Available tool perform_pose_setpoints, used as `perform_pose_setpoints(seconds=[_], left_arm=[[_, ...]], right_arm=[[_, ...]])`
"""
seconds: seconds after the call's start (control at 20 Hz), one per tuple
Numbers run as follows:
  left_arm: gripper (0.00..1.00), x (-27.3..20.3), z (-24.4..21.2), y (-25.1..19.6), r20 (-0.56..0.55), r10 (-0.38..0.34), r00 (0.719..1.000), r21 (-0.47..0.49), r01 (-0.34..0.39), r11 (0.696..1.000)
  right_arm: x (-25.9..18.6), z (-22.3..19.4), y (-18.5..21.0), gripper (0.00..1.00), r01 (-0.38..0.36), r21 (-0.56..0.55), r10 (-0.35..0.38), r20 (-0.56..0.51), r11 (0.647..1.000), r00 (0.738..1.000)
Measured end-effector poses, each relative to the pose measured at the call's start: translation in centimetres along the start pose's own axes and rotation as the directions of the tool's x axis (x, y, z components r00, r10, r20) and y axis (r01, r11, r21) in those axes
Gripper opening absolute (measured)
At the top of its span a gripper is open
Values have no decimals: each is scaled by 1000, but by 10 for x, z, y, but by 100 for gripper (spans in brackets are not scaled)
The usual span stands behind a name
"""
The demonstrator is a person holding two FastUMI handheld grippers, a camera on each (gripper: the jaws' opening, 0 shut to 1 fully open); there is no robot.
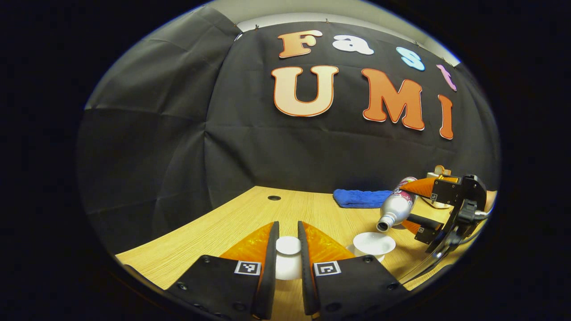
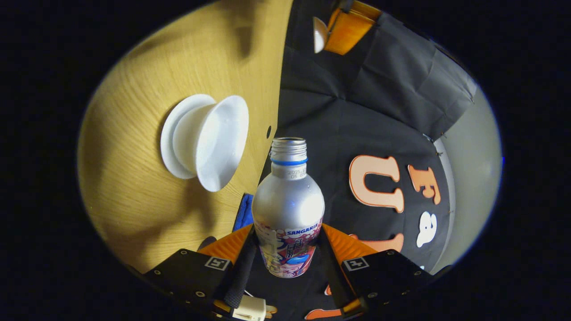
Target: Open the teacup lid with one hand, grasp the water bottle and pour water into the teacup with the other hand; after pouring, place the water bottle on the coaster and then close the teacup lid.
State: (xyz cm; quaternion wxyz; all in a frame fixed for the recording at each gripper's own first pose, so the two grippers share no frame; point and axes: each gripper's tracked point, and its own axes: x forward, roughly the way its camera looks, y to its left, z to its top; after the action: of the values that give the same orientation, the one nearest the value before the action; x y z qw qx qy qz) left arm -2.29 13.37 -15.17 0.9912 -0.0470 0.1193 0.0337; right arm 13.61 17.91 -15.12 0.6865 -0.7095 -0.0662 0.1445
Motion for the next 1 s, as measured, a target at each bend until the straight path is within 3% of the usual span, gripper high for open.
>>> perform_pose_setpoints(seconds=[0.2,0.35,0.5,0.7,1.0], left_arm=[[29,2,6,-6,11,-14,1000,-1,14,1000],[29,4,11,-14,19,-32,999,-5,32,999],[27,6,18,-21,36,-44,998,2,44,999],[29,10,32,-38,57,-69,996,14,69,998],[29,18,48,-62,89,-100,991,27,98,995]], right_arm=[[-2,-9,-17,77,11,241,-2,-38,970,999],[-3,-17,-26,77,12,415,7,-44,910,999],[-2,-29,-31,77,3,590,26,-40,807,999],[0,-58,-45,77,39,741,18,-69,670,997],[2,-90,-42,77,76,906,35,-100,416,994]])
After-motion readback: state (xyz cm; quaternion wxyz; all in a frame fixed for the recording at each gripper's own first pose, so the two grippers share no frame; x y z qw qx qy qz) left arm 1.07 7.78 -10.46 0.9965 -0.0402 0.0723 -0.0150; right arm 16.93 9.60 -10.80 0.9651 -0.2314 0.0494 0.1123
